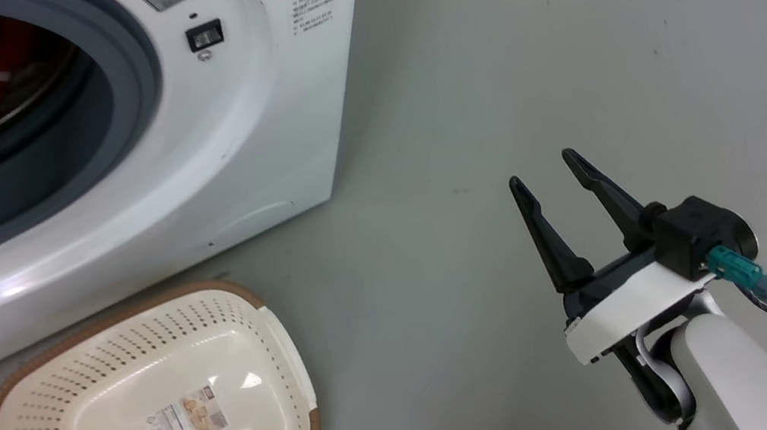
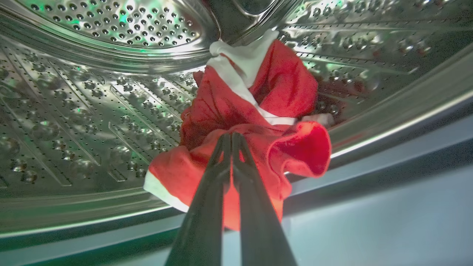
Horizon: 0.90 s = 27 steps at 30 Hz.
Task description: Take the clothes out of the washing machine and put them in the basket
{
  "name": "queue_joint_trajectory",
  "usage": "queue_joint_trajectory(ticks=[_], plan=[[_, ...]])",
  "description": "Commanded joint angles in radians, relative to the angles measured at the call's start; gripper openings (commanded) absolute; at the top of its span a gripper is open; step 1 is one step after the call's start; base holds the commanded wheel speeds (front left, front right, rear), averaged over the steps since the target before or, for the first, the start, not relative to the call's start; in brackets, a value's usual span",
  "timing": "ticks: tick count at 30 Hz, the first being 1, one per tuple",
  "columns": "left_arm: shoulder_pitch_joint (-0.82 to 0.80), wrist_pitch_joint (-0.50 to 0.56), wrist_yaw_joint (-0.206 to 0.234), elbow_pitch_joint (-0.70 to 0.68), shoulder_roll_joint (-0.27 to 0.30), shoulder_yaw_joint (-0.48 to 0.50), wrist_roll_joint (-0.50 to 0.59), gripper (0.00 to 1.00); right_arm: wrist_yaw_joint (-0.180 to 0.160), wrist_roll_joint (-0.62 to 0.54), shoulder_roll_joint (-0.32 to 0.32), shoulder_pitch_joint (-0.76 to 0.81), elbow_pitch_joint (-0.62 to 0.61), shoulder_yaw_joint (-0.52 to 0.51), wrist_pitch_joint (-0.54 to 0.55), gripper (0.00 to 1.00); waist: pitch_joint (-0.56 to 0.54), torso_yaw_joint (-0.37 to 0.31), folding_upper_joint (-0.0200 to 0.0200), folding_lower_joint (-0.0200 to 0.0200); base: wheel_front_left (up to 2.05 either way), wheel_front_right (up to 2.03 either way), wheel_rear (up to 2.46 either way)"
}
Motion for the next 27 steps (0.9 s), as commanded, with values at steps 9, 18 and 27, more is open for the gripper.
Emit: queue_joint_trajectory(ticks=[9, 18, 27], plan=[[0.138, -0.236, 0.017, -0.015, -0.107, 0.045, -0.086, 0.00, -0.001, -0.064, 0.001, 0.066, 0.049, -0.058, 0.004, 1.00, -0.178, 0.085, 0.0000, 0.0000, 0.00, 0.00, 0.00], [0.239, -0.409, -0.019, -0.057, -0.197, 0.063, -0.144, 0.00, -0.001, -0.100, 0.001, 0.127, 0.032, -0.104, 0.047, 1.00, -0.271, 0.161, 0.0000, 0.0000, 0.00, 0.00, 0.00], [0.374, -0.435, -0.044, -0.324, -0.239, 0.091, -0.177, 0.00, -0.001, -0.118, 0.001, 0.170, -0.009, -0.128, 0.086, 1.00, -0.319, 0.224, 0.0000, 0.0000, 0.00, 0.00, 0.00]])
